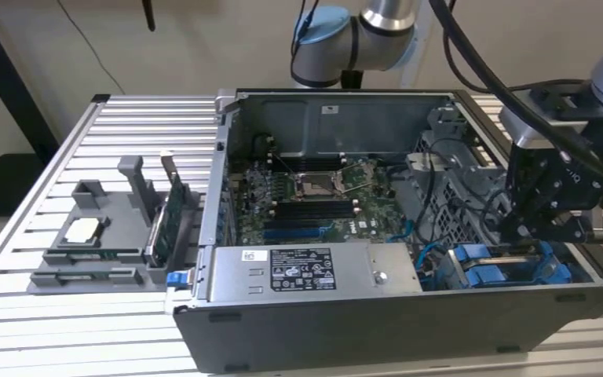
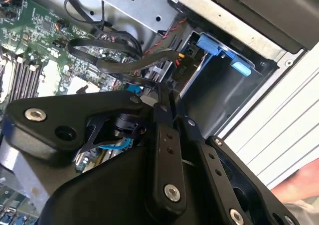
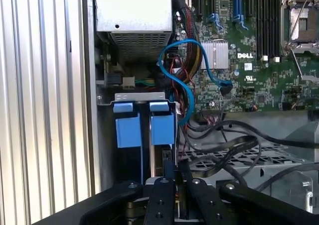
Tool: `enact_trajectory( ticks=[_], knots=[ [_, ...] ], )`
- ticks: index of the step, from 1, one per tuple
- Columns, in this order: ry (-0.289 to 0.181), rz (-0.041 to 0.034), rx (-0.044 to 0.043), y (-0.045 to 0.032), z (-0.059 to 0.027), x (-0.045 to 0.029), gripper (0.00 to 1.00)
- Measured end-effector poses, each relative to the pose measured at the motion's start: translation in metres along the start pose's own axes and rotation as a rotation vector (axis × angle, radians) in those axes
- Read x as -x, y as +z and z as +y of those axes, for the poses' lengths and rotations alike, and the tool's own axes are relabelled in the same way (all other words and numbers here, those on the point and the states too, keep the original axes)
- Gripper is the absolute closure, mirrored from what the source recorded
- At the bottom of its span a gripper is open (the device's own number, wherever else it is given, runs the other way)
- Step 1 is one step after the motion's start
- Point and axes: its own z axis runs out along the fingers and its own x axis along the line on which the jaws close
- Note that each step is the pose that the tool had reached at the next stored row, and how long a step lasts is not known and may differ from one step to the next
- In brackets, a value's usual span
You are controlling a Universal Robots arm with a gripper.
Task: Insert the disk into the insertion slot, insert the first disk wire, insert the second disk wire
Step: 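Insert the second disk wire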
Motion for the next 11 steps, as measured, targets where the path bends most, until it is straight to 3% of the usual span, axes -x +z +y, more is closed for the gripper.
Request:
enact_trajectory(
  ticks=[11],
  knots=[
    [0.000,0.0001,0.0000,0.0041,-0.0022,-0.0008,0.84]
  ],
)
